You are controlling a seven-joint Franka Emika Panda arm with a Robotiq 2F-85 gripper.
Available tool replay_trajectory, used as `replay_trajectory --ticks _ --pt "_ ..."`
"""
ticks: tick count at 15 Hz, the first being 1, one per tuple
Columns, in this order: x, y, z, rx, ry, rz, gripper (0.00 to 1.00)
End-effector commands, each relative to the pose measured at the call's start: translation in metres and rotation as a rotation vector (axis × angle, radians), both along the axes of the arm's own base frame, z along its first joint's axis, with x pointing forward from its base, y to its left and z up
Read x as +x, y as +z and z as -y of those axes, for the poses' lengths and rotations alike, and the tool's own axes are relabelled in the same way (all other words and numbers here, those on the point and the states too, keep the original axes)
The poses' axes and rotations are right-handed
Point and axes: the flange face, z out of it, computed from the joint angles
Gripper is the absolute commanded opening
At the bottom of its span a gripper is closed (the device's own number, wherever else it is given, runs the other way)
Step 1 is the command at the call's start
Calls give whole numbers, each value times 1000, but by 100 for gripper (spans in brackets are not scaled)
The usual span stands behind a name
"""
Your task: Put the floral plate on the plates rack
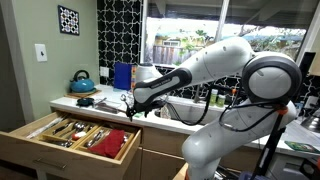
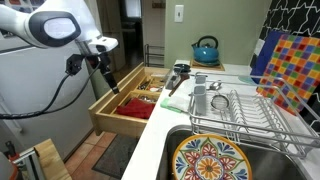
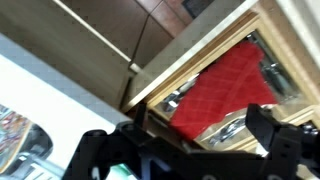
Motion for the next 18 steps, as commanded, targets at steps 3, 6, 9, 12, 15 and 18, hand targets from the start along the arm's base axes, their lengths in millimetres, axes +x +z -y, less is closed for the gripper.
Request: replay_trajectory --ticks 3,6,9,12,15,18 --pt "-9 10 111 -259 -170 36 100" --pt "-14 12 150 -356 -262 44 100" --pt "-15 13 153 -335 -269 41 100" --pt "-15 12 156 -338 -285 44 100" --pt "-12 6 164 -344 -327 56 100" --pt "-11 -6 181 -319 -418 75 100"
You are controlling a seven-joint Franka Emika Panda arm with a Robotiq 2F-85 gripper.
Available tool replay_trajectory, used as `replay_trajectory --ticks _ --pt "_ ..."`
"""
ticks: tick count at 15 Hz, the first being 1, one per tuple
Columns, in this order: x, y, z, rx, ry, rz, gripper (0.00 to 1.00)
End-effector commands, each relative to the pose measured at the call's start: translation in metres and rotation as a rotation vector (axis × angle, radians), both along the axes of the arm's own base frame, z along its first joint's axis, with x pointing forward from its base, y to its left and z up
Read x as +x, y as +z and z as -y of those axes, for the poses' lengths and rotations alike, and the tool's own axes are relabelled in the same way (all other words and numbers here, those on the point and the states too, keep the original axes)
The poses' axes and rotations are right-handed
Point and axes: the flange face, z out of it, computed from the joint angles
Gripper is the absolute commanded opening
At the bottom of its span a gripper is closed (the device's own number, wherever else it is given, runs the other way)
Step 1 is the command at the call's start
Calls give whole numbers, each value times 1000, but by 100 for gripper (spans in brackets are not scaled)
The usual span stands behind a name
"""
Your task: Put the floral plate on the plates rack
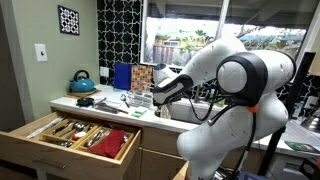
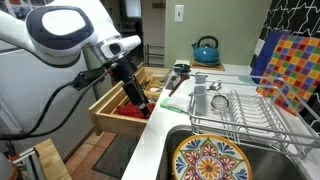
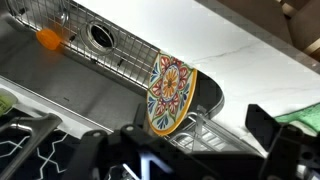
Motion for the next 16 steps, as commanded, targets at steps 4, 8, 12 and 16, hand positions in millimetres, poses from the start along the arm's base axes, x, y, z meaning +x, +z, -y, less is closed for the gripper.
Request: replay_trajectory --ticks 4,8,12,16 --pt "11 -36 46 43 -95 52 100" --pt "25 -57 74 81 -96 61 100" --pt "43 -73 90 92 -93 41 100" --pt "55 -84 106 65 -114 22 100"
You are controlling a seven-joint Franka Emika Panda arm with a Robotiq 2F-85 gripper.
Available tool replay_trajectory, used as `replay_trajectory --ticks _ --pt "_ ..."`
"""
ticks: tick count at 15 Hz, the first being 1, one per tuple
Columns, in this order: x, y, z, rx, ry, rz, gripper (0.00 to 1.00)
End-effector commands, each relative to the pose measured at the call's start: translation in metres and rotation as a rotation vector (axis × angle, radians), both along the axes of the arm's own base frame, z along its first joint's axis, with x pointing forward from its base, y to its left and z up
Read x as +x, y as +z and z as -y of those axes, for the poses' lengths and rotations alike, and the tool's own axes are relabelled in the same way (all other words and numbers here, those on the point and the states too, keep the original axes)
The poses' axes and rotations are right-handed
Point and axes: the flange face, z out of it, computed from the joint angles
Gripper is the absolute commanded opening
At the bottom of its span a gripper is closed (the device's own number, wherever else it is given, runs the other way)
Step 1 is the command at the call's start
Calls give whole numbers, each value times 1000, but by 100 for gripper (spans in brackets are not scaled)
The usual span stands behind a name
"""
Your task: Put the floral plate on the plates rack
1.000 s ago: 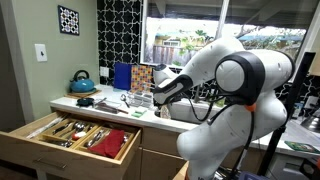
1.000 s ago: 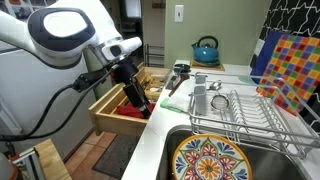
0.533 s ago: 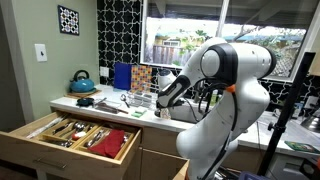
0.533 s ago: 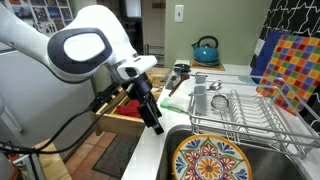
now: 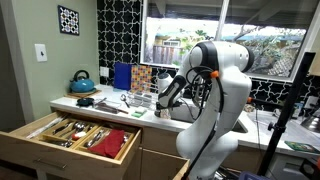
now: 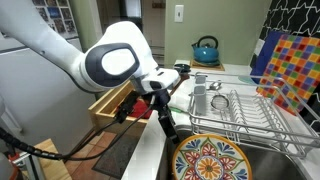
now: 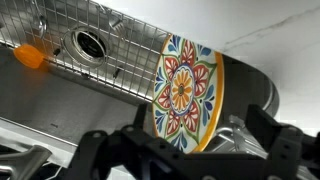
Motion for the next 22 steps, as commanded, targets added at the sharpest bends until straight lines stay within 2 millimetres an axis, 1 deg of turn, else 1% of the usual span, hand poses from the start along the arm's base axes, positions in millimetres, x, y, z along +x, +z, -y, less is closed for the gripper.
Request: replay_trajectory --ticks 1,2,3,5,8,9,15,22 --pt "12 -17 17 -18 -16 -16 100" --pt "14 -19 20 -23 -33 20 100" --pt "7 -9 13 -15 -18 -6 100" --pt "10 -15 18 -19 -32 4 100" --pt "13 -16 19 -18 -31 5 100" --pt "15 -22 21 4 -42 16 100" --pt "14 -36 26 20 -40 15 100" --pt "22 -50 21 43 24 79 100"
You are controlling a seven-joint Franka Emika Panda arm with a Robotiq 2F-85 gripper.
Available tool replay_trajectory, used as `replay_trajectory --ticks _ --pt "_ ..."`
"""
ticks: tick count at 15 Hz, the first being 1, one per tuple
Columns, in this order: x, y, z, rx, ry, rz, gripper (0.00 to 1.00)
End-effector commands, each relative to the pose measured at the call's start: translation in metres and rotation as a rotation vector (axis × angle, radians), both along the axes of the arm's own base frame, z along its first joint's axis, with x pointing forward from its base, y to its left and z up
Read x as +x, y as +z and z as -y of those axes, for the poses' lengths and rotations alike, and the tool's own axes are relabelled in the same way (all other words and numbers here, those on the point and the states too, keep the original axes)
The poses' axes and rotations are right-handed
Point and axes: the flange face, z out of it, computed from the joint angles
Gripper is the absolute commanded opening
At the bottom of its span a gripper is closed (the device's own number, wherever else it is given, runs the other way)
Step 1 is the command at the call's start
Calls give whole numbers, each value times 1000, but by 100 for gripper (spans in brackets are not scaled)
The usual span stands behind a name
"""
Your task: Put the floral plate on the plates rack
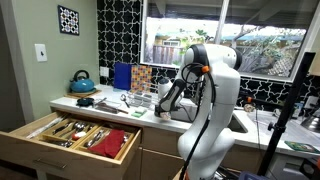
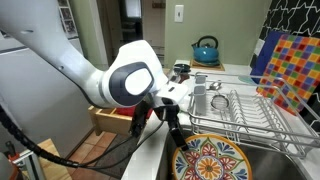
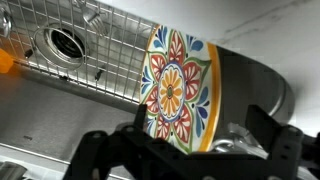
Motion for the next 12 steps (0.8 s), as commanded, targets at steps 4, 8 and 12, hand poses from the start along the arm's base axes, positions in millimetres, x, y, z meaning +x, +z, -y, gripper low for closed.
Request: replay_trajectory --ticks 4,8,12 --pt "5 -22 2 -21 24 2 100" --pt "9 -30 4 -57 19 -8 100" --pt "13 -42 4 -73 14 -15 100"
